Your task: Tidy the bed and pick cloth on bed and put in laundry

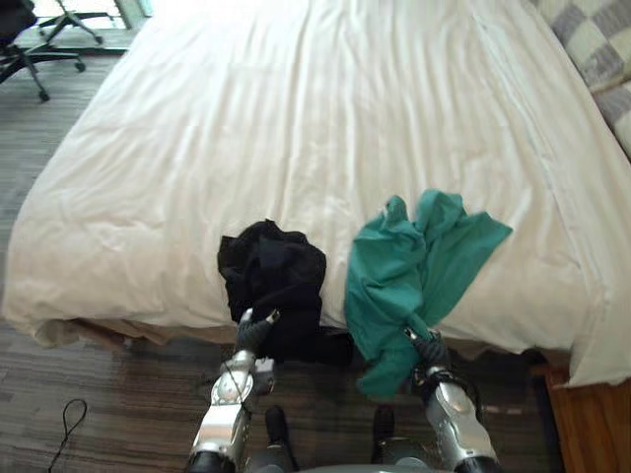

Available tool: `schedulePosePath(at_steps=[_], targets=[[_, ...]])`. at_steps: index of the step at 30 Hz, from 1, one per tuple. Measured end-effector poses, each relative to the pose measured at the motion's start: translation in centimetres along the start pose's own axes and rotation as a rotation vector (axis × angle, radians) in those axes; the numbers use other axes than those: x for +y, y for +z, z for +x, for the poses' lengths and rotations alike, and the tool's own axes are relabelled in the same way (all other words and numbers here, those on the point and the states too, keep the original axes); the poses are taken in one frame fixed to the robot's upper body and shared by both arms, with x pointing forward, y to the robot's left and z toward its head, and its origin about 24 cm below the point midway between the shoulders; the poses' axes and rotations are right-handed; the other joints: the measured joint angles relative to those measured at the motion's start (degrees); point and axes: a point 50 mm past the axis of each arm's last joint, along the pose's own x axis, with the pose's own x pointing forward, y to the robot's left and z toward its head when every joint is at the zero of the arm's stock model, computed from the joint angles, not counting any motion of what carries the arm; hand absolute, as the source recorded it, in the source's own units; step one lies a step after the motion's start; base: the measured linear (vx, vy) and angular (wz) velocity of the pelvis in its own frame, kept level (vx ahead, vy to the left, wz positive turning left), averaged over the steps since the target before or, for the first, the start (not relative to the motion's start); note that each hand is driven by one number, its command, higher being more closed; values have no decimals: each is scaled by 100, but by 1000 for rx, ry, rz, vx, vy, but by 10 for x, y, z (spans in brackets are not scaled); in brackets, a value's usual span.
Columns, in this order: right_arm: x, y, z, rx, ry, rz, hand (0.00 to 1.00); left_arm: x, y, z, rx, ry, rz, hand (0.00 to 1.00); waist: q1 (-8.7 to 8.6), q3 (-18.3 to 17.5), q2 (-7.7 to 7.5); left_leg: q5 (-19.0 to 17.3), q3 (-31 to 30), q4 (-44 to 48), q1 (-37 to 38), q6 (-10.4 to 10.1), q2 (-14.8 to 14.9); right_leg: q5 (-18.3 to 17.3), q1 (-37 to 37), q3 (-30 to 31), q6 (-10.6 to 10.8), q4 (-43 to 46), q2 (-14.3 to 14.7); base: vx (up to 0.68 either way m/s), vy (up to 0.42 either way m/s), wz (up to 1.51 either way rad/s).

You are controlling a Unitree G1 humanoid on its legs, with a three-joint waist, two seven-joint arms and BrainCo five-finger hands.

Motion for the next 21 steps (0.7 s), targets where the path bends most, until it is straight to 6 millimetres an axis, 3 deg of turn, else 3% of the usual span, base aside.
schedulePosePath(at_steps=[1,3,4,7,9,10,11,12,13,14,15,17,19,20,21], targets=[[-7,-7,-5,15,-29,0,100,14,-8,-9,27,48,-23,100,21,-55,-98,95,-331,6,-104,-19,-57,-265,68,559,-57,77,43,134,10,160],[-11,-13,-8,31,-60,-12,100,32,-16,-17,52,124,-39,100,124,-114,-222,210,-721,12,-136,-97,-158,-584,306,603,50,60,26,44,-88,139],[-13,-20,-10,59,-75,-31,100,36,-22,-19,71,156,-57,100,296,-98,-140,271,-1018,-1,-74,-145,-143,-636,586,262,58,3,59,-20,-123,108],[-13,-27,-10,83,-35,-140,100,35,-35,-29,108,208,-122,100,604,-104,48,285,-1430,-3,-80,-162,-124,-673,909,-203,40,-226,144,-97,-75,91],[-13,-31,-11,102,-17,-187,100,29,-47,-33,155,224,-167,100,685,-109,150,369,-1648,-2,-281,-99,-142,-715,991,-659,69,-253,169,-103,-54,113],[-15,-33,-12,113,-15,-200,100,26,-51,-35,170,220,-179,100,667,-118,174,351,-1610,0,-459,29,-150,-735,983,-963,110,-211,180,-68,-34,155],[-16,-36,-14,124,-17,-201,100,22,-52,-35,176,204,-178,100,619,-119,104,128,-1184,8,-723,770,-199,-725,987,-1425,102,-200,107,-14,-20,183],[-15,-38,-15,128,-17,-198,100,18,-49,-32,168,186,-176,100,631,-90,19,-161,-699,56,-877,1245,-235,-666,1029,-1734,80,-234,26,70,-8,242],[-16,-36,-15,121,-18,-214,100,12,-43,-23,148,157,-174,100,625,72,-66,-425,552,528,-1212,1710,-159,-597,1167,-2246,66,-301,-84,116,45,252],[-22,-32,-13,113,-22,-254,100,3,-44,-22,155,132,-183,100,656,214,54,-439,1916,1286,-1321,1736,103,-603,1353,-2651,75,-223,-56,162,112,261],[-26,-31,-15,114,-30,-273,100,1,-50,-27,178,126,-184,100,661,226,179,-333,2479,1447,-1195,1707,239,-623,1503,-2949,101,-123,-2,119,122,192],[-26,-29,-17,103,-29,-280,100,-4,-59,-35,215,105,-176,100,645,230,234,-358,2833,1481,-1085,1606,237,-640,1715,-3477,123,228,-113,144,74,176],[-21,-24,-15,80,-11,-287,100,-8,-62,-38,232,96,-195,100,663,262,259,-363,2765,1429,-1096,1600,112,-856,1804,-3776,164,422,-200,115,48,148],[-11,-22,-12,65,20,-292,100,-7,-62,-38,234,88,-194,100,665,270,130,-364,2765,1374,-1104,1599,-137,-925,1841,-3807,177,-30,-156,20,59,122],[-4,-21,-11,55,46,-302,100,-9,-63,-38,241,76,-194,100,643,291,111,-365,2752,1414,-1117,1601,-323,-964,2012,-4185,235,-154,-210,14,65,113]])
